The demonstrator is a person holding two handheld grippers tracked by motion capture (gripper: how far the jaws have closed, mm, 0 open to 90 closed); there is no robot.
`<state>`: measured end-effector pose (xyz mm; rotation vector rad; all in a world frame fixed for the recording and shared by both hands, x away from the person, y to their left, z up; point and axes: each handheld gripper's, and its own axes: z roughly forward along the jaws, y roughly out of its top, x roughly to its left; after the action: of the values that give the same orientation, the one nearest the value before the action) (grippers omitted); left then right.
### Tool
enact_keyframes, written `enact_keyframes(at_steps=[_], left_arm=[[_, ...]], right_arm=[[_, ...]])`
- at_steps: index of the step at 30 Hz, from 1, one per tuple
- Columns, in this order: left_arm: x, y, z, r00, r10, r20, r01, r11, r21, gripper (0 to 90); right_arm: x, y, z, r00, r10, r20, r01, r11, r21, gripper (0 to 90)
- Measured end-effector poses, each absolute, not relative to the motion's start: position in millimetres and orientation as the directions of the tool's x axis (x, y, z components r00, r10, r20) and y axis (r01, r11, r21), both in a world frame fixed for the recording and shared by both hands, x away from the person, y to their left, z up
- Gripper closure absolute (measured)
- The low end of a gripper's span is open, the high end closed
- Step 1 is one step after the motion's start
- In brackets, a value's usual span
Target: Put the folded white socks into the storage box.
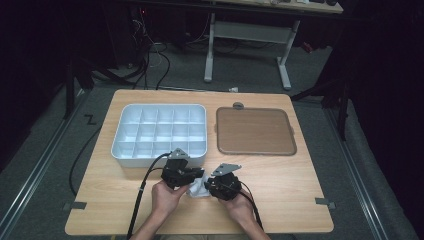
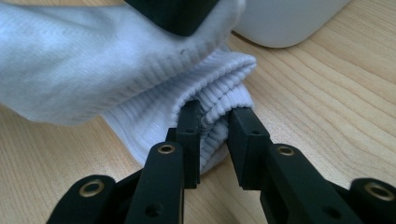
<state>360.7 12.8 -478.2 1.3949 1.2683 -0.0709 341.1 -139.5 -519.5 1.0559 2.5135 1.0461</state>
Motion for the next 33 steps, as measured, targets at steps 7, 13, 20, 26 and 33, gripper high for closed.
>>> enact_keyframes(at_steps=[7,13,20,26,33], left_arm=[[366.9,6.7,-484.5,0.402,0.626,-0.668,0.697,0.264,0.667,84.3],[369.4,3.5,-490.5,0.403,0.635,-0.659,0.702,0.248,0.667,84.1],[370.0,-0.5,-495.3,0.404,0.642,-0.651,0.706,0.233,0.668,84.1],[370.7,-0.4,-498.9,0.409,0.654,-0.636,0.705,0.216,0.675,84.1],[369.7,-0.3,-501.5,0.414,0.664,-0.622,0.697,0.208,0.686,84.2]], right_arm=[[340.7,-140.4,-520.2,-0.716,0.694,0.075,0.538,0.479,0.693,75.1],[340.2,-141.6,-521.0,-0.720,0.690,0.077,0.533,0.479,0.697,75.1],[338.8,-143.6,-520.8,-0.715,0.693,0.090,0.543,0.471,0.696,74.3],[334.9,-146.1,-517.2,-0.695,0.716,0.072,0.545,0.459,0.701,70.6],[322.4,-155.9,-509.8,-0.691,0.717,0.087,0.532,0.424,0.733,70.3]])
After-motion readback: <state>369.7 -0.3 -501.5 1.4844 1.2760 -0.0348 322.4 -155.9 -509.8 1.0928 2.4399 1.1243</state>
